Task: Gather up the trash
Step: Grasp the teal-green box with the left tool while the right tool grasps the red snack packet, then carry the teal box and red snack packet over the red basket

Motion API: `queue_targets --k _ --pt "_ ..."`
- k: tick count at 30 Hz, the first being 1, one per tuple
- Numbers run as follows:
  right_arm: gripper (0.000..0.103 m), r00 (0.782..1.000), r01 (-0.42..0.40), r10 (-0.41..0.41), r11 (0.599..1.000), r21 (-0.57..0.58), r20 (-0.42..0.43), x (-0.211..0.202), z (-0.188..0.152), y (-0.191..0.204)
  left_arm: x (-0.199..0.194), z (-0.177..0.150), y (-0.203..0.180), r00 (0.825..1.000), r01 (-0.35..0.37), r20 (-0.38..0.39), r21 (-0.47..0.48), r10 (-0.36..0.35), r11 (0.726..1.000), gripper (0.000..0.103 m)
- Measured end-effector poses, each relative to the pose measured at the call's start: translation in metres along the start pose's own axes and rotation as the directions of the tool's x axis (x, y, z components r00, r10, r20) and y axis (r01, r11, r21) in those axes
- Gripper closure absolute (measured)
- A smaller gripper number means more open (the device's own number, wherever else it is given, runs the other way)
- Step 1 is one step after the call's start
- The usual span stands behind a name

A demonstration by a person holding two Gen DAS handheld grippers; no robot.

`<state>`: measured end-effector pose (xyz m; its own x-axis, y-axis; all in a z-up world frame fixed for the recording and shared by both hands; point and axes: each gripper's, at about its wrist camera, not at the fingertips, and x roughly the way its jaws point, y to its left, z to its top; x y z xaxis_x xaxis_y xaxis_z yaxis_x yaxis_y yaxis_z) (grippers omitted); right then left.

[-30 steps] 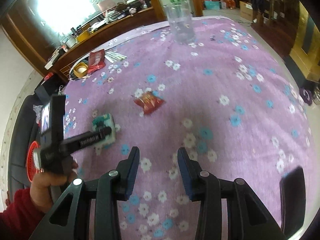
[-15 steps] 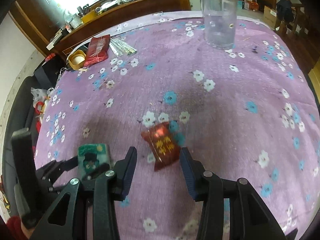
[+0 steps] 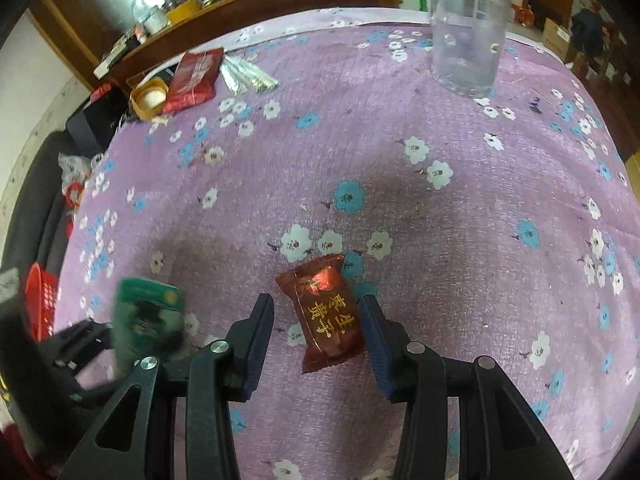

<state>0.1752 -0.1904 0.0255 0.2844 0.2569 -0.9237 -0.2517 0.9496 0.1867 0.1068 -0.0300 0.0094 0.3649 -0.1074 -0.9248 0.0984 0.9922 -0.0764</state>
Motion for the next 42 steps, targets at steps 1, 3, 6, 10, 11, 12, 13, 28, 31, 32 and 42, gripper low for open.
queue_targets --k 1,3,6,10,11,12,13,28,31,32,42 --pt "0.055 1.000 0.003 -0.003 1.000 -0.012 -0.005 0.003 0.000 0.001 -0.002 -0.003 0.005 1.000 0.014 -0.002 -0.010 -0.014 1.000 0.078" --pt "0.055 1.000 0.000 -0.001 1.000 -0.029 -0.015 0.008 0.000 0.003 -0.005 -0.009 0.015 0.999 0.040 0.000 -0.026 -0.040 0.999 0.078" --pt "0.055 0.999 0.036 -0.038 0.998 -0.059 -0.023 0.016 0.001 0.009 -0.007 -0.012 0.019 0.998 0.060 0.014 -0.031 -0.060 0.998 0.078" --pt "0.068 0.997 0.072 -0.073 0.996 -0.048 -0.029 0.021 0.000 0.011 -0.006 -0.011 0.017 0.997 0.073 0.019 -0.029 -0.073 0.997 0.071" --pt "0.069 0.997 0.068 -0.069 0.997 -0.036 -0.026 0.020 -0.001 0.011 -0.007 -0.011 0.016 0.997 0.081 0.021 -0.028 -0.081 0.996 0.066" --pt "0.070 0.998 0.064 -0.064 0.998 -0.023 -0.025 0.019 -0.002 0.010 -0.006 -0.011 0.015 0.996 0.090 0.022 -0.026 -0.090 0.996 0.063" --pt "0.070 0.998 0.063 -0.063 0.998 -0.012 -0.024 0.017 -0.005 0.010 -0.006 -0.011 0.014 0.995 0.098 0.022 -0.024 -0.098 0.995 0.057" --pt "0.070 0.998 -0.031 0.027 0.998 0.061 0.062 -0.049 -0.082 0.038 -0.006 -0.011 0.030 0.990 0.138 0.016 -0.064 -0.137 0.988 0.089" --pt "0.070 0.997 -0.032 0.028 0.997 0.069 0.067 -0.052 -0.090 0.043 -0.008 -0.012 0.029 0.993 0.119 0.021 -0.059 -0.118 0.991 0.091" --pt "0.070 0.997 -0.030 0.025 0.997 0.073 0.067 -0.052 -0.092 0.044 -0.009 -0.014 0.028 0.993 0.115 0.026 -0.063 -0.114 0.991 0.091" --pt "0.070 0.997 -0.034 0.027 0.995 0.091 0.078 -0.048 -0.118 0.060 -0.033 -0.051 0.022 0.995 0.031 0.094 -0.014 -0.030 0.999 0.091"
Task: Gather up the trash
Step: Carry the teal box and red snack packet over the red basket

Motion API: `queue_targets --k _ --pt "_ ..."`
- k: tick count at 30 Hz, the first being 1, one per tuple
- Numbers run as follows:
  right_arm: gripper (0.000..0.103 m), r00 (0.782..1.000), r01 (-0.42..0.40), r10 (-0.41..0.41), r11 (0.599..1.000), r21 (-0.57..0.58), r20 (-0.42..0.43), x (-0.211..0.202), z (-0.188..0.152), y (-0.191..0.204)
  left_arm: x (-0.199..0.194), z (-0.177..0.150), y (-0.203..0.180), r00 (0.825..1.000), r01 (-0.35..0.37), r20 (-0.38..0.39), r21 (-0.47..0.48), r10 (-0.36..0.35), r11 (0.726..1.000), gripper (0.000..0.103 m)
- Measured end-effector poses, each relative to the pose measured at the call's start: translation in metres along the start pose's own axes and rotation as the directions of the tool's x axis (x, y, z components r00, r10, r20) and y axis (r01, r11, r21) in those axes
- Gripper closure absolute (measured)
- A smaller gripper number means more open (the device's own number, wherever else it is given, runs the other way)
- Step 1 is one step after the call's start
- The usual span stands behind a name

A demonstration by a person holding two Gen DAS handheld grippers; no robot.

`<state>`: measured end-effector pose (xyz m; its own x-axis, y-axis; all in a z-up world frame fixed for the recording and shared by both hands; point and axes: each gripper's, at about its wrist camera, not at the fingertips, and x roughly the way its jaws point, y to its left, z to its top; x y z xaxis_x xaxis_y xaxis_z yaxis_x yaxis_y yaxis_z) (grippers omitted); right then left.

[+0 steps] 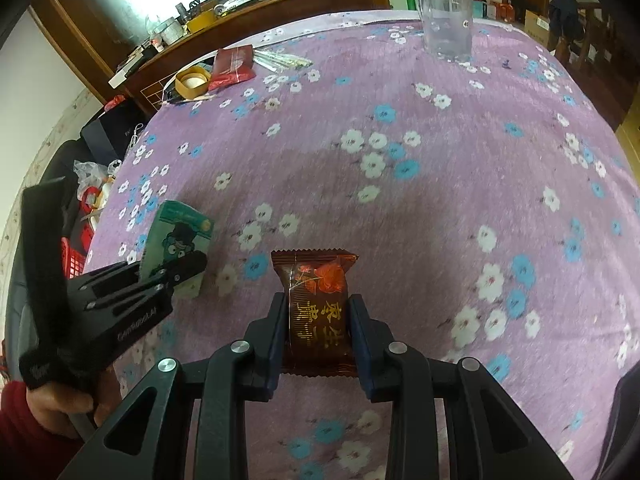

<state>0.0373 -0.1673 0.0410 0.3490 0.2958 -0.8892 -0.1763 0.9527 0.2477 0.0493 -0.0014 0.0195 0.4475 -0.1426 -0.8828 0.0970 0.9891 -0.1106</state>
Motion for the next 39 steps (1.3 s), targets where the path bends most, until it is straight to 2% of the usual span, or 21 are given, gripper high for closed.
queue_targets --k 7,15,25,39 --pt "0.070 1.000 0.020 -0.019 1.000 -0.014 0.024 0.004 -0.019 0.019 -0.026 -0.031 0.007 0.998 -0.038 0.046 -0.008 0.038 0.999 0.091" --pt "0.070 0.999 0.046 -0.045 0.998 -0.053 0.016 0.007 -0.035 0.044 -0.048 -0.053 0.018 0.997 -0.050 0.058 -0.006 0.051 0.999 0.091" --pt "0.070 0.996 0.073 -0.068 0.993 -0.095 0.049 -0.005 -0.047 0.075 -0.075 -0.065 0.035 0.991 -0.084 0.109 -0.008 0.084 0.996 0.091" --pt "0.070 0.995 0.070 -0.057 0.986 -0.153 0.083 -0.014 -0.047 0.123 -0.108 -0.076 0.069 0.980 -0.115 0.158 -0.028 0.118 0.993 0.091"
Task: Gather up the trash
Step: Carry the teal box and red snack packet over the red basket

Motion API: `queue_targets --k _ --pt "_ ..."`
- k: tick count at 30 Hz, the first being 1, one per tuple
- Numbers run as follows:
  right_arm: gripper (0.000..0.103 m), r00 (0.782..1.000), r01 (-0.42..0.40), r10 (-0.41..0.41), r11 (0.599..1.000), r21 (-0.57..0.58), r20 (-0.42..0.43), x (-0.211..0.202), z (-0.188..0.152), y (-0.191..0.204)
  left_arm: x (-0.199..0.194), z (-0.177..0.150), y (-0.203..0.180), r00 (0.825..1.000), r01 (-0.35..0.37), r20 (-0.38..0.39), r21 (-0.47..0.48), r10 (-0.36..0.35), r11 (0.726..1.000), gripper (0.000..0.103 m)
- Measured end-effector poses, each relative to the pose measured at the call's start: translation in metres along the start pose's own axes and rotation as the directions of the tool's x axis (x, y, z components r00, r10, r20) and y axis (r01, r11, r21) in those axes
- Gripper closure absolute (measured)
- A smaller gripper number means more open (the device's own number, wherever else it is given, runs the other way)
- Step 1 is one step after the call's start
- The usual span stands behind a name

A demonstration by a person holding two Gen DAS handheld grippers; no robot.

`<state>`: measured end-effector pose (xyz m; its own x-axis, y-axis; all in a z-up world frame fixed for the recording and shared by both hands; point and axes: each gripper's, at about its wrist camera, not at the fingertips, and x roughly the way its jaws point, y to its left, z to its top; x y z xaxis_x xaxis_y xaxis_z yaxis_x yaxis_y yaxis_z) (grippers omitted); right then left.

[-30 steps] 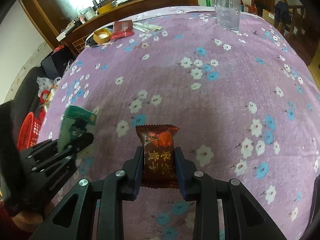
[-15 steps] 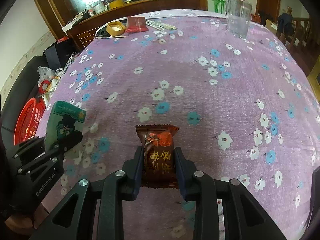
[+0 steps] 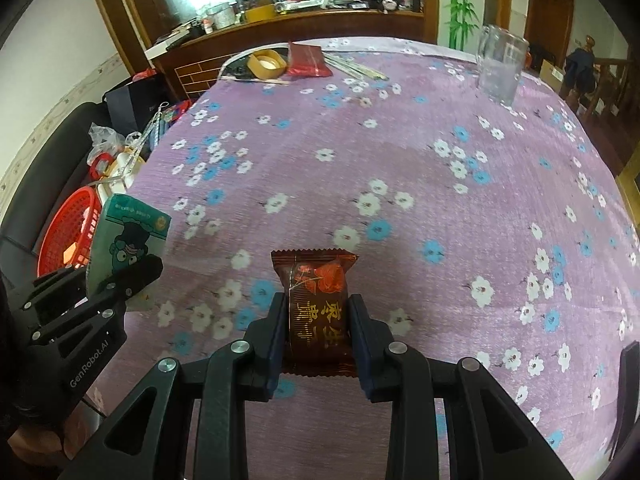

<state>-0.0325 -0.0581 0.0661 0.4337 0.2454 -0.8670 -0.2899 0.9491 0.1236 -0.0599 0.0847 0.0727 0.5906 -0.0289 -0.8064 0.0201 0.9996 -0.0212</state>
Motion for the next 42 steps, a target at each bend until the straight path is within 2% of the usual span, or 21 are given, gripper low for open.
queue_targets --k 25,33,42 --pt "0.070 0.999 -0.032 0.035 0.989 -0.142 0.015 0.000 0.015 0.098 -0.037 -0.014 0.092 0.996 -0.051 0.067 -0.131 0.060 0.990 0.091" --pt "0.070 0.998 -0.058 0.061 0.981 -0.186 0.013 0.004 0.021 0.130 -0.048 -0.023 0.124 0.993 -0.083 0.072 -0.177 0.097 0.981 0.091" --pt "0.070 0.994 -0.112 0.112 0.969 -0.219 -0.010 0.013 0.029 0.169 -0.059 -0.037 0.165 0.984 -0.152 0.057 -0.230 0.169 0.961 0.091"
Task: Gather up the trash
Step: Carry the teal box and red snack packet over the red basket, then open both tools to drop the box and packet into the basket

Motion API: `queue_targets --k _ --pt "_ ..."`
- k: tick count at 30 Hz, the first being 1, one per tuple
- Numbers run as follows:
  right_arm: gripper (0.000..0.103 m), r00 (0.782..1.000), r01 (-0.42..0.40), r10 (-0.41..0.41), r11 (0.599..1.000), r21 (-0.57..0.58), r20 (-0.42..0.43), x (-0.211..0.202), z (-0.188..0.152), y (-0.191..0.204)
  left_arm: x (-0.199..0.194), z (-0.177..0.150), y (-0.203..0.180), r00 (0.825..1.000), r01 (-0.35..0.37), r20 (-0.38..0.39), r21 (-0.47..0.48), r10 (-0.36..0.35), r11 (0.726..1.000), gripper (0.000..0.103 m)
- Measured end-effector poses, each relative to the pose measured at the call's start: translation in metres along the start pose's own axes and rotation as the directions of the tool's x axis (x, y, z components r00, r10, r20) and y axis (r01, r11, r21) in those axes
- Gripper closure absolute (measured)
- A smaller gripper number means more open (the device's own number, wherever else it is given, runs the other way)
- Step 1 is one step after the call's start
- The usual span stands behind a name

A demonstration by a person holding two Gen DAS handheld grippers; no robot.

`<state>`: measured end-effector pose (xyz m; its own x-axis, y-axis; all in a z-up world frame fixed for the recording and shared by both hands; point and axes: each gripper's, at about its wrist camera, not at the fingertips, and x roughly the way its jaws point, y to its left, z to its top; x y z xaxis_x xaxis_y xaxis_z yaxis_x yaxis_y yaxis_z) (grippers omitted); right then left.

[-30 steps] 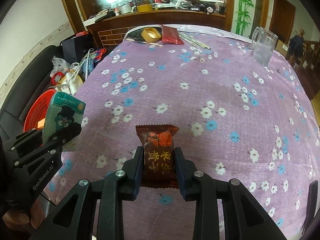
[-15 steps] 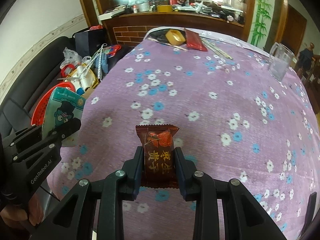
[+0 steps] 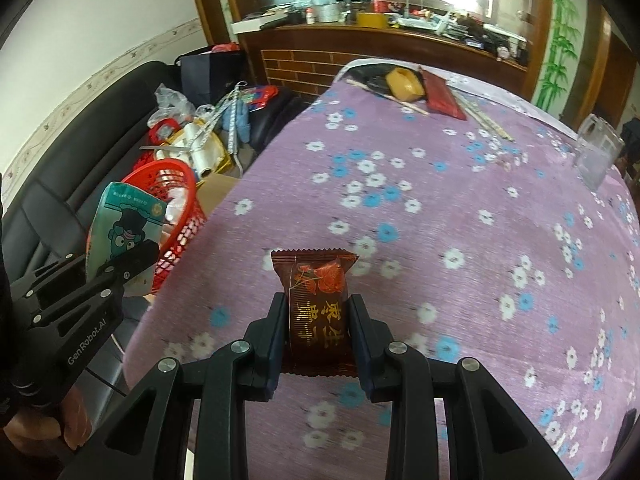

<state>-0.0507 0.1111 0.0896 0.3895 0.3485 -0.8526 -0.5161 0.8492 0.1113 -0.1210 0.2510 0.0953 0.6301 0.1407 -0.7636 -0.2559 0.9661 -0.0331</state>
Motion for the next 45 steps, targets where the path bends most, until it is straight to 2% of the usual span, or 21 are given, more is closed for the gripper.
queue_targets --k 9,20,33,45 --pt "0.070 0.998 -0.064 0.063 0.995 -0.071 -0.008 0.013 0.023 0.052 0.000 -0.006 0.051 0.998 -0.064 -0.017 -0.079 0.063 0.995 0.091" --pt "0.070 0.988 -0.148 0.141 0.981 -0.127 -0.065 0.032 0.048 0.104 0.004 -0.009 0.101 0.994 -0.111 -0.032 -0.171 0.108 0.979 0.091" --pt "0.070 0.974 -0.212 0.195 0.965 -0.152 -0.117 0.067 0.082 0.150 0.020 -0.009 0.135 0.988 -0.152 -0.061 -0.228 0.142 0.962 0.091" --pt "0.069 0.964 -0.236 0.217 0.964 -0.124 -0.153 0.102 0.106 0.169 0.043 -0.007 0.146 0.985 -0.161 -0.092 -0.234 0.143 0.959 0.091"
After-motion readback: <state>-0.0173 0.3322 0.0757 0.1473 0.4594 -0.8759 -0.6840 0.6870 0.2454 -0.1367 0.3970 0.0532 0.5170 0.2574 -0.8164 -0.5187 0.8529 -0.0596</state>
